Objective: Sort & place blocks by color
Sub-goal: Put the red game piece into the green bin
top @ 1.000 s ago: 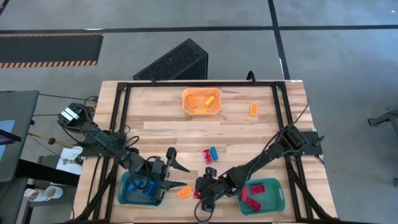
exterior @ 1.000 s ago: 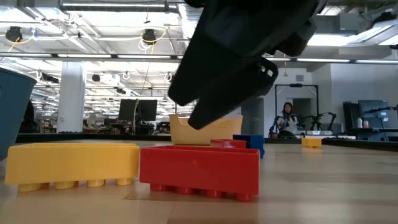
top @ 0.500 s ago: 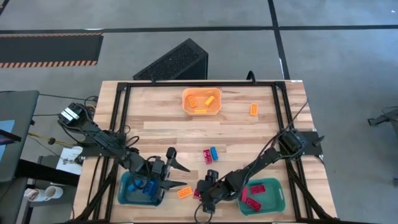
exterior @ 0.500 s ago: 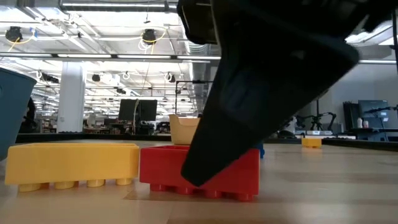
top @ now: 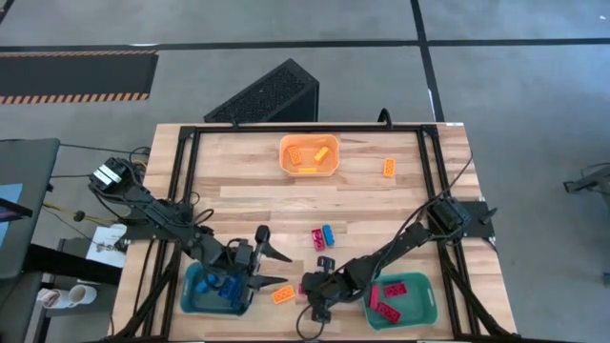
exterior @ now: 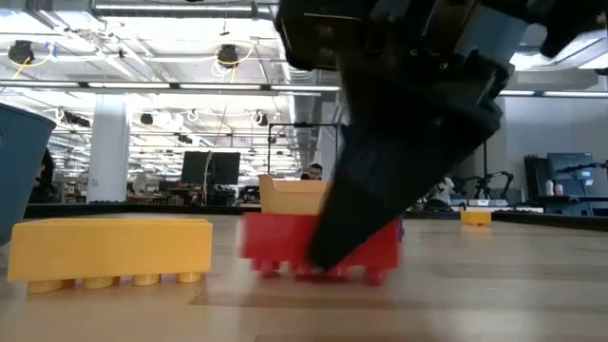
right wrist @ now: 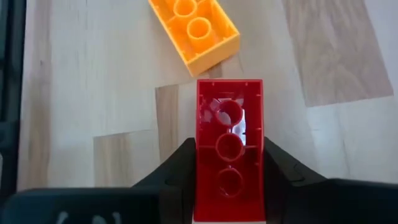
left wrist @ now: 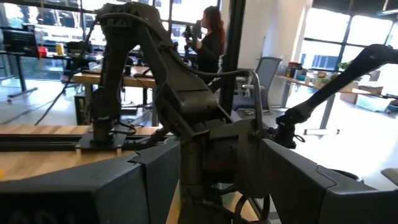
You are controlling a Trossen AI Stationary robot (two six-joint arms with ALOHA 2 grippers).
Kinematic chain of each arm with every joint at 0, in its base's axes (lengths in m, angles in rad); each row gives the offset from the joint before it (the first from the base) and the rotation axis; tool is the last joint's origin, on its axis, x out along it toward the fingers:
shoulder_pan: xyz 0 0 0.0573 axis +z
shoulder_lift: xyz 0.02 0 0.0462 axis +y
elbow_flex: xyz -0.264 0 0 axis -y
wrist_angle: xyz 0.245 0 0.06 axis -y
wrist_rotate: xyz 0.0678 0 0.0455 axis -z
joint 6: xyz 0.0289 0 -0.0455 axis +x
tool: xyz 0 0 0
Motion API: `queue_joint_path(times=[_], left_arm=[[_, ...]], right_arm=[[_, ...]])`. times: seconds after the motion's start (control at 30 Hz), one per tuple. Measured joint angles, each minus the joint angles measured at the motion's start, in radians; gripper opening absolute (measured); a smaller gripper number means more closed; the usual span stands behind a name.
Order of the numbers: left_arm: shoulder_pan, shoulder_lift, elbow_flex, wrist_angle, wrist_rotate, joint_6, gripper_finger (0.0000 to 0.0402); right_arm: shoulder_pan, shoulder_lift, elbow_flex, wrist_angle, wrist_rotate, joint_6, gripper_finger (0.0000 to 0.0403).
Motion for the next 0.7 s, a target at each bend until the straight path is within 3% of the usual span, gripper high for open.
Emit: queue_joint_path(times=[0.17,0.4,0.53,0.7], left_arm=[[0.0,0.0,0.0,-0.047,-0.021,-0.067,0.0206],[-0.016,-0.001,0.0,0.015,-0.017,-0.061,0.0206],[-0.024,-0.001,0.0,0.015,-0.017,-0.033,0.0206],[-0.023,-0.001,0.0,0.013,-0.022,-0.038,0.0206]], right_arm=[[0.031,-0.081,-0.005,-0.058,0.008,0.005,0.0126],[0.137,-0.271,-0.002,-0.306,0.202,0.08,0.0148],[0.24,-0.357,-0.002,-0.431,0.264,0.197,0.0157],[0.37,-0.4,-0.001,-0.597,0.258,0.44,0.0138]])
